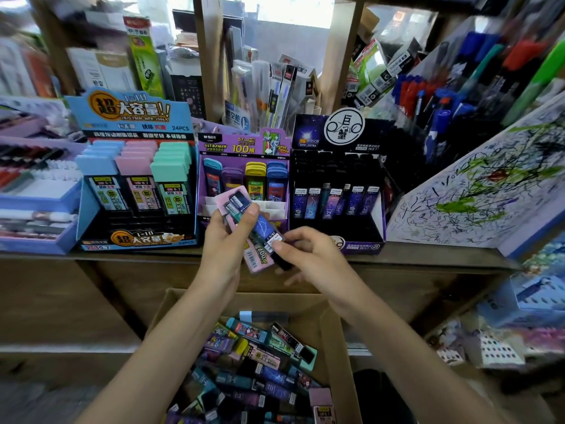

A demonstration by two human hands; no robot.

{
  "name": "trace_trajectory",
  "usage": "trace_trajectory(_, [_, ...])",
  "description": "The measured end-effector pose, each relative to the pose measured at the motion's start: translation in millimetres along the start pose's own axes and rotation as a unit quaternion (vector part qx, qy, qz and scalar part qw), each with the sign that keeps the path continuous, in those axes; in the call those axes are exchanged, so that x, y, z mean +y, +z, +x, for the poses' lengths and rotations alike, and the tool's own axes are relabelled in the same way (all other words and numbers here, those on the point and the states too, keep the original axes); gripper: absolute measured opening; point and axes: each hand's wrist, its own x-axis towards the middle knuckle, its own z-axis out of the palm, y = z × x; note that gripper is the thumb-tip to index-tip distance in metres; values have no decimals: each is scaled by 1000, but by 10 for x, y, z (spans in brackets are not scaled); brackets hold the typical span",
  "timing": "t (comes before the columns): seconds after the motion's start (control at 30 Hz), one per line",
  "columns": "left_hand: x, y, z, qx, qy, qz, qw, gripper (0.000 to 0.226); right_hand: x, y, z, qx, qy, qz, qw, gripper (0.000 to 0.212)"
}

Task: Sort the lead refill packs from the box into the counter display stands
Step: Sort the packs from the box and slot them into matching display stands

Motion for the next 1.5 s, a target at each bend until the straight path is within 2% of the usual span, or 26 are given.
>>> trace_trajectory(0.1, [32, -63, 5, -16, -10, 6, 1000, 43, 48, 31, -7, 28, -9, 60, 998, 17])
trace_trajectory(0.2, [72, -172, 17, -51, -24, 40, 998, 47, 44, -124, 23, 33, -20, 39, 999, 17])
trace_trajectory(0.27, [104, -259, 13, -101, -31, 83, 991, 45, -15, -290, 47, 2, -19, 11, 1000, 16])
trace_trajectory(0.37, [157, -323, -14, -199, -62, 148, 967, 48, -139, -485, 106, -35, -15, -22, 999, 19])
trace_trajectory(0.47, [176, -284, -64, -256, -62, 228, 937, 43, -212, -548, 186, -29, -16, 1, 999, 30])
trace_trajectory(0.53, [166, -238, -99, -269, -60, 228, 934, 39, -230, -536, 204, -17, -18, 40, 999, 32])
trace_trajectory(0.63, [143, -194, -133, -270, -71, 167, 946, 41, -209, -516, 205, 17, -11, 146, 989, 36])
trace_trajectory(0.7, [138, -177, -142, -267, -73, 143, 950, 45, -186, -527, 209, 34, -9, 201, 979, 28])
trace_trajectory(0.8, [132, -160, -140, -270, -67, 132, 952, 46, -187, -586, 215, 33, -7, 193, 981, 4])
trace_trajectory(1.0, [108, -183, -96, -256, -50, 134, 956, 44, -409, -1022, 285, 127, -45, 224, 965, 7])
trace_trajectory(1.07, [89, -217, -77, -241, -46, 130, 961, 43, -478, -1218, 312, 169, -85, 180, 965, 9])
trace_trajectory(1.2, [60, -255, -41, -213, -31, 110, 970, 45, -436, -1422, 434, 232, -148, -19, 961, 8])
trace_trajectory(1.37, [22, -237, -20, -192, -20, 94, 977, 44, -315, -1445, 568, 172, -165, -166, 957, 17])
trace_trajectory(1.5, [2, -235, -27, -190, -18, 95, 977, 45, -212, -1388, 643, 133, -150, -151, 968, 19])
